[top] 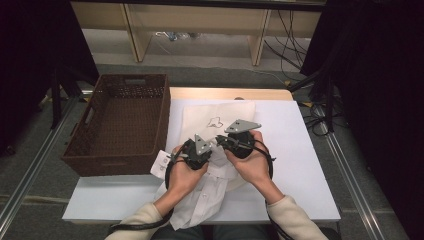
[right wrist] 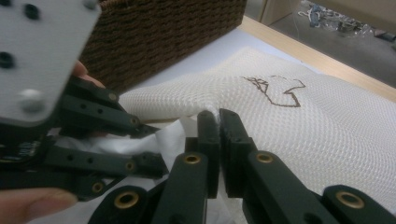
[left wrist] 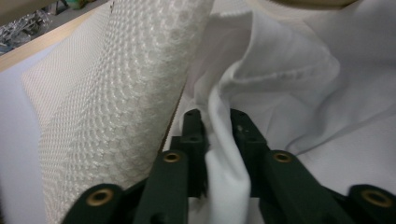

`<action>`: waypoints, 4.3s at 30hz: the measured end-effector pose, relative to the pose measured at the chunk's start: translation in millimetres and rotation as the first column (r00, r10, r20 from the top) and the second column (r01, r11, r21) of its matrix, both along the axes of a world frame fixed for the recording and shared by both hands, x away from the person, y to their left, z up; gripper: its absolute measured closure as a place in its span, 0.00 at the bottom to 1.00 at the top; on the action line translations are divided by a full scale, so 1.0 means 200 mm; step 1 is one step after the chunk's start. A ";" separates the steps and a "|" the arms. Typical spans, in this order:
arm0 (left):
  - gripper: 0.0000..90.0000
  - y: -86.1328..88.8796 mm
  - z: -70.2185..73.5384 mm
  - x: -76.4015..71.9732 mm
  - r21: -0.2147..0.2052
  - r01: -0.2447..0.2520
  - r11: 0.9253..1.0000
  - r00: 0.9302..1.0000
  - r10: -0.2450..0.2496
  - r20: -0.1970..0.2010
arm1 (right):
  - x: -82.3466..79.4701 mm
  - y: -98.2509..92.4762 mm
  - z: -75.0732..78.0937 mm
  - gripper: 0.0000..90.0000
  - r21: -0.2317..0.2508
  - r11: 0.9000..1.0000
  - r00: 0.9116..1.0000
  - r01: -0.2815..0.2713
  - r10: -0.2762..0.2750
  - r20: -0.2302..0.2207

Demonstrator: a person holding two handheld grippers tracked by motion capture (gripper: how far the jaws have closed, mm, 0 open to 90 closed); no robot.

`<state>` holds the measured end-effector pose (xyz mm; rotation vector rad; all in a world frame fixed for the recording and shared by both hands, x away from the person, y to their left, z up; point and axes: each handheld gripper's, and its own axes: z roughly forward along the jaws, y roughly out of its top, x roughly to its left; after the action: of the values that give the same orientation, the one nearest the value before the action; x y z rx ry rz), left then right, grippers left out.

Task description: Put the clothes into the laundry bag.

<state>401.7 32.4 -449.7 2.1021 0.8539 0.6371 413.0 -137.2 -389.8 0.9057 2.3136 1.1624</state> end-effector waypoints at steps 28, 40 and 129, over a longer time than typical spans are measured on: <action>0.24 0.20 0.10 -0.33 0.072 0.067 0.995 0.998 -0.067 0.001 | 0.01 -0.02 0.00 0.99 -0.001 1.000 1.000 0.015 -0.015 0.005; 0.52 0.19 0.00 -0.25 0.144 0.008 0.990 0.999 -0.001 -0.049 | 0.01 -0.01 -0.01 0.99 -0.012 1.000 1.000 -0.003 0.003 0.002; 0.19 0.23 0.13 -0.36 0.003 0.067 0.998 0.996 -0.067 -0.051 | 0.01 -0.02 0.01 0.99 0.018 1.000 0.999 0.016 -0.016 -0.029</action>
<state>330.2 78.5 -423.6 2.1491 0.8071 0.5533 415.0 -141.5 -387.5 0.9517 2.3177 1.1735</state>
